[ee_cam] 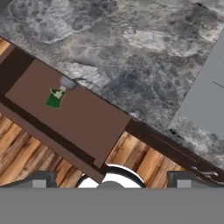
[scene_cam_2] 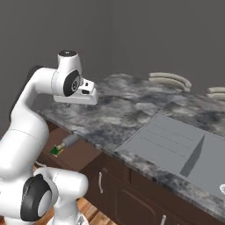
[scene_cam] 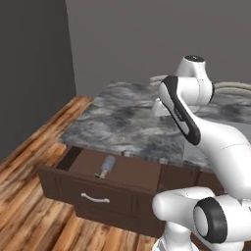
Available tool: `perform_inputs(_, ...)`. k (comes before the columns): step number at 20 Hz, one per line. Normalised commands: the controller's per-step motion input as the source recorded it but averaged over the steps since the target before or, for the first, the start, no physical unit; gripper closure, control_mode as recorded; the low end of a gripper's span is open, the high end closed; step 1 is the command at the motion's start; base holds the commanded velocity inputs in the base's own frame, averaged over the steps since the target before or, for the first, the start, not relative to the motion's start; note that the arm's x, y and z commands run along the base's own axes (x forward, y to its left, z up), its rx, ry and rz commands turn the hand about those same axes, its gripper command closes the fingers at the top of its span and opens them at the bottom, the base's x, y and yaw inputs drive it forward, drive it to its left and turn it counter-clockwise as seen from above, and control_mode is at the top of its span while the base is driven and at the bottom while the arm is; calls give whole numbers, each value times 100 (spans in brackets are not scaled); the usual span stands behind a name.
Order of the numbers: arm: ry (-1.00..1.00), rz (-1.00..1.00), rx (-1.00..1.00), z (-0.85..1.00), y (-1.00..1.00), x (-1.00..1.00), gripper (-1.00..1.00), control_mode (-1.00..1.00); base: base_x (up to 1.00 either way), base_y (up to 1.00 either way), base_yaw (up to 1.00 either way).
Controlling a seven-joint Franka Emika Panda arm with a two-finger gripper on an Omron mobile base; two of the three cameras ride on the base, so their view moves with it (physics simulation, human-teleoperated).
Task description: Restock the sink supplies by placing the sponge and soap dispenser on the counter and next to the sink. Make sure the soap dispenser is upright.
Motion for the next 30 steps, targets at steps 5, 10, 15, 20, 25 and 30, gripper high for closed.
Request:
perform_inputs(5, 0, 0, 0, 0, 0, 0, -100, 100, 10, -61, 38)
perform_inputs(10, 0, 0, 0, 0, 0, 0, -100, 100, 14, -53, 34)
perform_inputs(15, 0, 0, 0, 0, 0, 0, -100, 100, 24, -33, 26)
perform_inputs(20, 0, 0, 0, 0, 0, 0, -100, 100, 20, -26, 18)
perform_inputs(25, 0, 0, 0, 0, 0, 0, -100, 100, 8, -18, 5)
perform_inputs(30, 0, 0, 0, 0, 0, 0, -100, 100, 10, -7, 3)
